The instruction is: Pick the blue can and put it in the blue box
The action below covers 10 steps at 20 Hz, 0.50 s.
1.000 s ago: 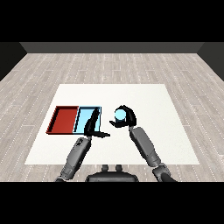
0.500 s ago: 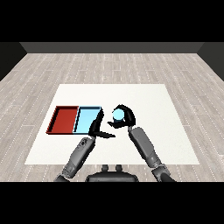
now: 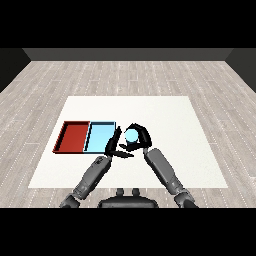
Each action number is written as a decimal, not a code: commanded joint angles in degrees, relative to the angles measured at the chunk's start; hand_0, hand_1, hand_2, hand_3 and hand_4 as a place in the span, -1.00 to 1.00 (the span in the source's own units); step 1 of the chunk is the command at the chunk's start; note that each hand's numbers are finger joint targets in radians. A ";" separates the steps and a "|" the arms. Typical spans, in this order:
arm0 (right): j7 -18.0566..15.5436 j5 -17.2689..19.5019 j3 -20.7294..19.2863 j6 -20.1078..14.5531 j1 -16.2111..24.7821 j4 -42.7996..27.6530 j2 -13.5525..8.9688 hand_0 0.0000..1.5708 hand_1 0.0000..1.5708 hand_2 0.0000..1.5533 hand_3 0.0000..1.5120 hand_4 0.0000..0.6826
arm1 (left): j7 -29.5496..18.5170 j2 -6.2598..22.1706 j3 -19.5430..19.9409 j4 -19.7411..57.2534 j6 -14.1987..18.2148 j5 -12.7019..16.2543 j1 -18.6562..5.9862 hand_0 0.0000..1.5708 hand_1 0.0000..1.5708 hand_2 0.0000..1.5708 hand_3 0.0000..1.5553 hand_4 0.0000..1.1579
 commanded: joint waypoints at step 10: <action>-0.63 -1.60 4.15 -1.96 -0.32 0.14 0.04 0.82 0.82 0.85 0.84 0.82 | 0.83 -0.44 -6.44 2.22 6.72 6.24 -6.10 -1.00 -1.00 -1.00 -1.00 -1.00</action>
